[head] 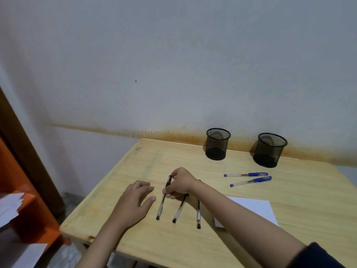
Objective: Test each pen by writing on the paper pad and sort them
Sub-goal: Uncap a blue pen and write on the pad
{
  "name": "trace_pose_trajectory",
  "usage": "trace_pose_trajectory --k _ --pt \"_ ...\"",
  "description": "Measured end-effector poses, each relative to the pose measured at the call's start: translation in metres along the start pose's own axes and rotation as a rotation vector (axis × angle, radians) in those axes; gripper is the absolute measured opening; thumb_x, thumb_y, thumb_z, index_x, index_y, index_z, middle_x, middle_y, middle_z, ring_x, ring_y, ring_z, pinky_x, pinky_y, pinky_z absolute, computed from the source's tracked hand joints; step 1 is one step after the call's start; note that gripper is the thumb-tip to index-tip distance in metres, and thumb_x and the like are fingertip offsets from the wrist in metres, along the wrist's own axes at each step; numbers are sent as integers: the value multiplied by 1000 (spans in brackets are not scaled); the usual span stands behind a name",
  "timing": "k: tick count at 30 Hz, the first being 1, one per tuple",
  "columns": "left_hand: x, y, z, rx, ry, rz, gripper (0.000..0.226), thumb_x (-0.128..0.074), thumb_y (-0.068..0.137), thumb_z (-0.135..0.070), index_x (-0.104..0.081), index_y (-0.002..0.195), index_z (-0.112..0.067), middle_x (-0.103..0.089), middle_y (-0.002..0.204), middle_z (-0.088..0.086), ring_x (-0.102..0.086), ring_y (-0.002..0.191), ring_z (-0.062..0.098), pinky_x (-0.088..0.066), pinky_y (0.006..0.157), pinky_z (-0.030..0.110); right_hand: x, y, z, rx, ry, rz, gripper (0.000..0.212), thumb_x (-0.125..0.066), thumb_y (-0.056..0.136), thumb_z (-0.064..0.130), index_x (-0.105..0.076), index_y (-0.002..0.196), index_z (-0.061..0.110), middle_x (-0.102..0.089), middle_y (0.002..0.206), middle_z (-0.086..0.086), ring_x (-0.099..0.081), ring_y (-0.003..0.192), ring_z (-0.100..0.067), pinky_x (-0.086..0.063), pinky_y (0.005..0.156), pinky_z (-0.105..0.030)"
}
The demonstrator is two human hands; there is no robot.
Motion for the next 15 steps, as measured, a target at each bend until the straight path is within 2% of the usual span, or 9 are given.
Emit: trace_pose_trajectory --k 3,6,8,11,15 --pt "0 0 0 -3 -4 -2 35 -57 86 -42 -61 117 -25 -52 120 -16 -45 114 5 -39 92 25 -2 1 -1 4 -27 -23 43 -74 78 -1 -47 111 -4 -67 88 -27 -64 65 -25 -59 79 -46" --pt "0 -1 0 -7 -4 -6 35 -56 86 -42 -61 117 -25 -52 121 -15 -44 115 5 -38 93 25 3 -2 -5 28 32 -94 68 -74 79 0 -32 131 -6 -67 96 -29 -63 61 -24 -59 63 -37" --pt "0 -1 0 -8 -6 -10 35 -56 87 -41 -61 118 -25 -52 122 -15 -44 115 5 -39 94 25 15 -10 -8 76 98 -190 76 -75 79 2 -29 139 -5 -67 89 -22 -63 60 -23 -57 58 -34" --pt "0 -2 1 -5 -14 -9 34 -56 87 -39 -61 118 -25 -52 123 -15 -44 116 5 -40 95 26 46 -26 -15 160 70 -313 64 -76 79 7 -43 133 -2 -66 75 -8 -66 63 -19 -60 65 -34" --pt "0 -2 2 1 -20 -12 33 -56 87 -39 -61 117 -26 -51 122 -17 -44 117 4 -41 95 28 103 -52 -37 168 -73 -442 41 -76 79 9 -60 116 3 -69 79 -6 -66 69 -16 -59 67 -32"
Point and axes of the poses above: each hand's wrist, its own y-axis towards the middle knuckle, its own x-axis out of the back of the hand, z = x × y, the point moved 6 cm from there along y, towards the middle knuckle
